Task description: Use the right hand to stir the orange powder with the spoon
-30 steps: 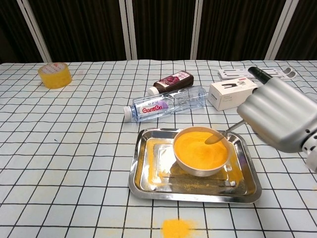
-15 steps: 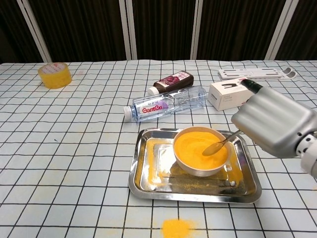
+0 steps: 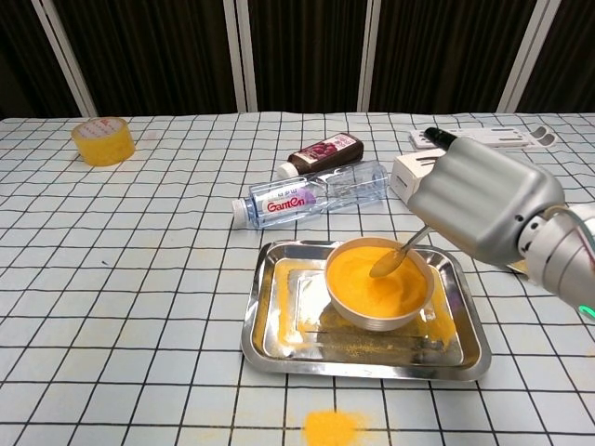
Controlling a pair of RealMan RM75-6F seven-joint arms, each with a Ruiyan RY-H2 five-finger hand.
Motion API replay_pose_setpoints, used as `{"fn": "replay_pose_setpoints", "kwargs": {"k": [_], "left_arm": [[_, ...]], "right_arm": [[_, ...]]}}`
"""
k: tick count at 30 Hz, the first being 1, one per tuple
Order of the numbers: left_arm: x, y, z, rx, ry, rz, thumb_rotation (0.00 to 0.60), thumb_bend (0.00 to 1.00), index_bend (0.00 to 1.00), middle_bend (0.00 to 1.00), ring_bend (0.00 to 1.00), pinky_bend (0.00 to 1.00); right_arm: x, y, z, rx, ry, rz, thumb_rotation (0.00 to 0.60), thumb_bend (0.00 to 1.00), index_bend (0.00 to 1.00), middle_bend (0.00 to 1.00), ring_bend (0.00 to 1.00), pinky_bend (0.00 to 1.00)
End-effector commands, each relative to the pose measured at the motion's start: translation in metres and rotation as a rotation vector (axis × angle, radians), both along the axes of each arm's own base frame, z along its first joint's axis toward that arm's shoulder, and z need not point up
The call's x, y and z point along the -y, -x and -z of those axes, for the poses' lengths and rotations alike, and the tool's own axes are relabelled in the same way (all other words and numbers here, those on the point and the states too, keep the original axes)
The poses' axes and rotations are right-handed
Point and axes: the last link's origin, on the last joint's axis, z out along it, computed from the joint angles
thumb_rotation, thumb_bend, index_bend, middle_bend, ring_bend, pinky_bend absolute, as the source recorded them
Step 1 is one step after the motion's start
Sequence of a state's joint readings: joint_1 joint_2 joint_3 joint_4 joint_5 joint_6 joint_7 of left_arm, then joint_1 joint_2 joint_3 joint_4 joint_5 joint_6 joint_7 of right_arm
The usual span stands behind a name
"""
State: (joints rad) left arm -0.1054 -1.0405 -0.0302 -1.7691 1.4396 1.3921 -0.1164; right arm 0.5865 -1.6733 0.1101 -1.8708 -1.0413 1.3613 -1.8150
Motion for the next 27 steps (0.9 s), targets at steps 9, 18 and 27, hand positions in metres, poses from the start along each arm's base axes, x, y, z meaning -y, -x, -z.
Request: {"fn": "replay_pose_setpoints", "kwargs": {"k": [9,18,27], "left_arm": [[0.000,0.000,0.001,0.006,0.006,-0.010,0.600,0.00,0.00,0.00,0.00,0.00],[0.000,0.000,0.001,0.015,0.010,-0.018,0.600,0.00,0.00,0.00,0.00,0.00],[-0.001,0.000,0.001,0.025,0.014,-0.022,0.600,0.00,0.00,0.00,0.00,0.00]], "right_arm": [[-0.001,0.001,-0.012,-0.091,0.026,0.014,0.600,0.90,0.83,0.76,0.44,0.00],[-0.004,0.000,-0.011,-0.130,-0.015,0.061,0.600,0.90,0.83,0.76,0.44,0.00],[0.001,-0.011,-0.017,-0.041,0.005,0.054,0.600,0.90,0.83,0.76,0.45,0.00]]}}
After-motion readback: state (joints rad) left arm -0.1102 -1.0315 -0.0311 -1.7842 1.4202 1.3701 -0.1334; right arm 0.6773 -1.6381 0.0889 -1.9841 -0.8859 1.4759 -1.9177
